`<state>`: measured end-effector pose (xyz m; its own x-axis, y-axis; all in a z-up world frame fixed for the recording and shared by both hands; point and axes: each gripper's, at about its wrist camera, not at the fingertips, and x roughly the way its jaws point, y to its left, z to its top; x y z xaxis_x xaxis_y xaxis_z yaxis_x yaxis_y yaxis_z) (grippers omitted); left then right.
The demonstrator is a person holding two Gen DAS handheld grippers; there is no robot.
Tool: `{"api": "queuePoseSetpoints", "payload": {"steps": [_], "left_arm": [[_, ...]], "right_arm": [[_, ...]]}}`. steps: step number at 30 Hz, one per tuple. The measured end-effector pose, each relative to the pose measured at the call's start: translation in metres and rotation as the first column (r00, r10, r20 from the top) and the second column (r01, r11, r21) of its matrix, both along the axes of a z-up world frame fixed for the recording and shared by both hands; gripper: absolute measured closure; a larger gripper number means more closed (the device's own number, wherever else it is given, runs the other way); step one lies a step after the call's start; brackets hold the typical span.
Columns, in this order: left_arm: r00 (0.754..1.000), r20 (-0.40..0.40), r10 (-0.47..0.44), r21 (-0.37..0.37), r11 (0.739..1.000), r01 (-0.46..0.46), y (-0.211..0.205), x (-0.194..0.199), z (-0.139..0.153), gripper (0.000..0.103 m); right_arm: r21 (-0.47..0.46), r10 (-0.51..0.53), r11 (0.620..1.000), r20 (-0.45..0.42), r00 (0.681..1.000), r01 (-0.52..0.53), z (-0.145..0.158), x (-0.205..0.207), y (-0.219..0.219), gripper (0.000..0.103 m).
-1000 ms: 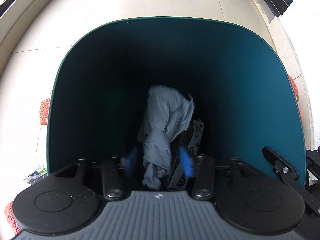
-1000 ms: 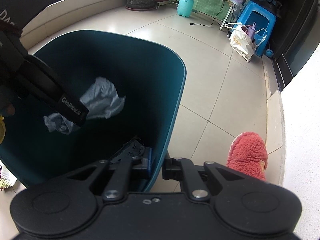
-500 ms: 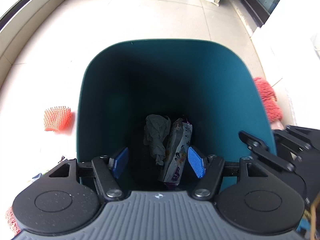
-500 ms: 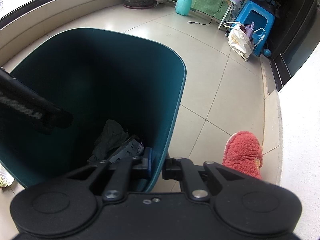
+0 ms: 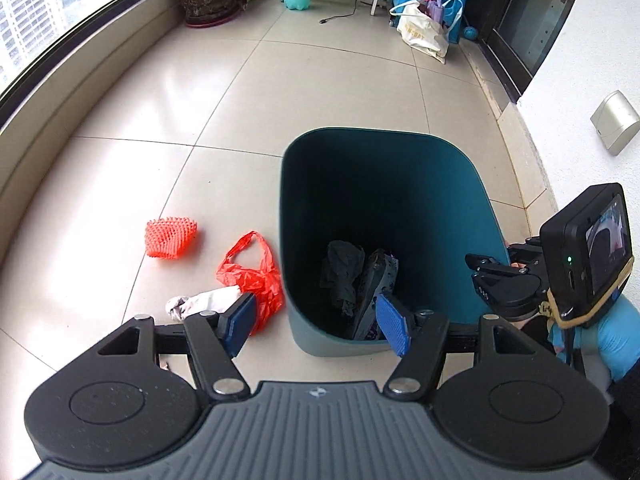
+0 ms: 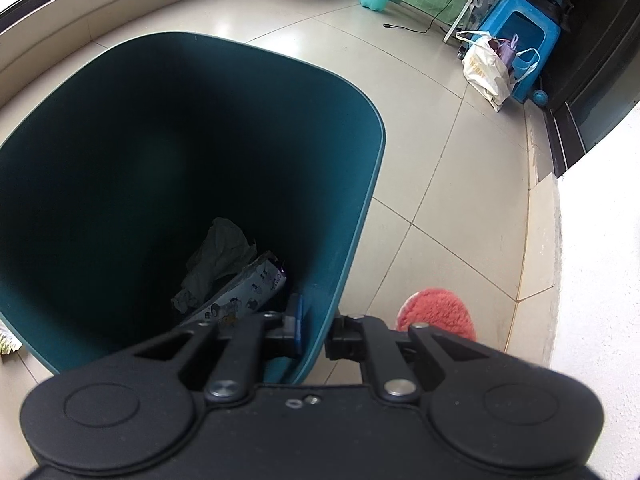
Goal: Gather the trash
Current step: 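Move the left gripper to the white cabbage leaf and grasp it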
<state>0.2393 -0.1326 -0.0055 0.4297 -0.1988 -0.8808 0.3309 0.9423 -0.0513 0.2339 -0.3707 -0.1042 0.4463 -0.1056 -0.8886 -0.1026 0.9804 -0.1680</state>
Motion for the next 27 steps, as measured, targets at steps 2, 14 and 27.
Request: {"api": "queuePoseSetpoints", "payload": {"steps": [2,14,27], "left_arm": [[1.0,0.007,0.014,0.01,1.0,-0.014,0.011,-0.004,0.001,0.038],[0.994,-0.016,0.104,-0.022,0.994,-0.104,0.065,0.001,-0.022,0.029],[0.972,-0.043,0.231,0.013,0.973,-0.231,0.126,0.012,-0.093,0.029]], "right_arm": [[-0.001,0.006,1.0,-0.022,1.0,-0.006,0.0,0.003,-0.001,0.093],[-0.01,0.064,0.998,-0.068,0.996,-0.065,-0.004,0.006,0.004,0.092],[-0.007,0.078,0.997,-0.067,0.995,-0.078,-0.002,0.001,0.004,0.091]]}}
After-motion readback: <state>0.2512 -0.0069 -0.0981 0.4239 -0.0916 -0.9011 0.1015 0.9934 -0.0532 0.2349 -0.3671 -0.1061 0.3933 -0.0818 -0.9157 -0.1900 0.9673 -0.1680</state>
